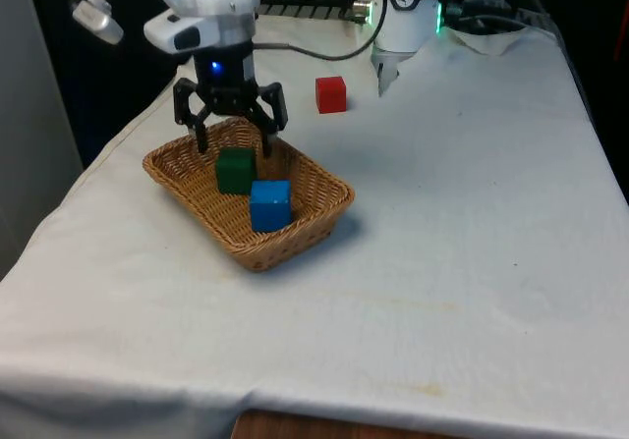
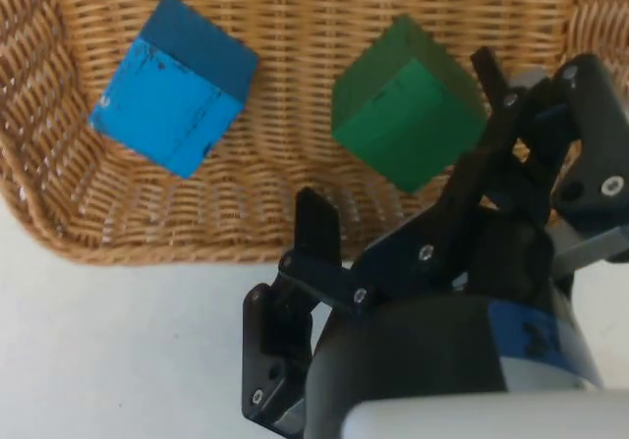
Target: Pick up exactly two blocks and place them into the basket.
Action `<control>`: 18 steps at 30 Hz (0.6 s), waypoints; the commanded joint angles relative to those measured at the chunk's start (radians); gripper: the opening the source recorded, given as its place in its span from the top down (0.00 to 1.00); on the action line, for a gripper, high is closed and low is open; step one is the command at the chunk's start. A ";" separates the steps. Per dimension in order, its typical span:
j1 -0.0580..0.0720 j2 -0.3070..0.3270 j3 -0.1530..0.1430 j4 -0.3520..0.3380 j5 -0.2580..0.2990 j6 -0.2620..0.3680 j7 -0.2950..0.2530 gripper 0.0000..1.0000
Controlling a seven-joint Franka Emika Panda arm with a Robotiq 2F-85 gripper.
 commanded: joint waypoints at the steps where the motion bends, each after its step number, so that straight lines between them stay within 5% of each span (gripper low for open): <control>1: 0.009 -0.009 -0.013 -0.006 -0.012 -0.006 0.014 0.00; 4: 0.016 -0.039 -0.026 -0.012 -0.021 -0.023 0.030 0.00; 5: 0.003 -0.032 -0.014 -0.003 -0.009 -0.022 0.017 0.00; 6: 0.019 -0.048 -0.029 -0.015 -0.023 -0.027 0.034 0.00; 13: 0.037 -0.120 -0.026 -0.056 -0.053 -0.025 0.078 0.00; 14: 0.023 -0.113 -0.019 -0.045 -0.046 -0.035 0.066 0.00; 16: 0.048 -0.141 -0.017 -0.079 -0.060 -0.014 0.093 0.00; 18: 0.051 -0.147 -0.014 -0.087 -0.062 -0.010 0.097 0.00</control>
